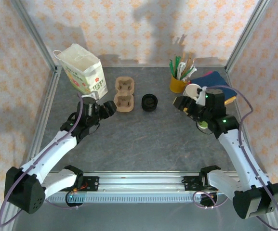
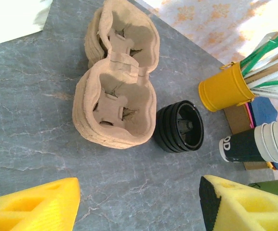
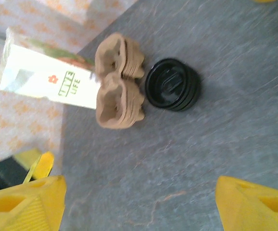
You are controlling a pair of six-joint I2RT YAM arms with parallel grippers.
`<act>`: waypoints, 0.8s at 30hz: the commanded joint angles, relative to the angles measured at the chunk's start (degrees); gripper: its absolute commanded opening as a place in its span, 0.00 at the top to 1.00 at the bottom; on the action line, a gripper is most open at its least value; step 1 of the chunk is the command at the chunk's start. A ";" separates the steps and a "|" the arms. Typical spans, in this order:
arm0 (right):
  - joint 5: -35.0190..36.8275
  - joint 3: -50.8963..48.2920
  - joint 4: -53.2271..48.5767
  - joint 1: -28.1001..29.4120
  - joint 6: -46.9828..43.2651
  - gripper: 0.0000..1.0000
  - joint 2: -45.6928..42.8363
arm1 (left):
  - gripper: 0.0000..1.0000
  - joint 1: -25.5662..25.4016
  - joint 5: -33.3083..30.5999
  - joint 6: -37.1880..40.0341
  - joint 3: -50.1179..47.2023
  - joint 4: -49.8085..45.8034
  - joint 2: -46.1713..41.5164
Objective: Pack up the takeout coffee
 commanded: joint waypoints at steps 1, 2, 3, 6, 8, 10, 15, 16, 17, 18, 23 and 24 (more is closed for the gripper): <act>-2.95 -2.62 8.61 2.47 3.51 0.20 -0.83 | 0.32 0.46 -1.55 -2.20 2.98 0.12 4.03; -2.73 -3.20 9.55 3.29 3.79 0.20 -0.89 | 0.32 0.54 -1.68 -2.44 3.67 -0.14 5.37; -2.21 -3.86 10.58 4.26 4.03 0.20 -0.77 | 0.32 0.61 -1.89 -2.65 4.55 -0.46 7.09; -1.69 -5.42 13.72 6.98 4.81 0.20 -0.20 | 0.33 1.28 -2.22 -2.92 6.94 -1.07 11.65; -1.22 -6.25 15.45 8.89 5.32 0.20 0.68 | 0.33 1.81 -2.04 -3.18 8.24 -0.96 14.50; -0.60 -6.59 16.85 10.93 5.96 0.20 2.05 | 0.33 2.29 -1.20 -3.78 9.49 -0.42 17.45; 1.14 -5.03 17.38 15.38 6.21 0.20 6.00 | 0.38 2.99 0.99 -4.51 11.24 0.98 23.00; 1.41 -4.54 17.28 16.15 6.00 0.20 6.68 | 0.39 3.18 1.63 -4.59 11.56 1.36 23.95; 1.59 -4.07 17.12 16.66 5.82 0.20 7.32 | 0.39 3.19 2.03 -4.52 11.89 1.56 24.78; 1.74 -3.69 16.87 17.23 5.60 0.20 7.95 | 0.40 3.26 2.13 -4.51 12.31 1.67 25.62; 3.14 -2.59 16.22 18.88 5.59 0.20 9.32 | 0.45 3.36 3.19 -4.33 13.71 2.90 28.56; 3.41 -2.67 16.26 19.14 5.76 0.20 9.38 | 0.47 3.40 3.45 -4.33 13.92 3.04 29.20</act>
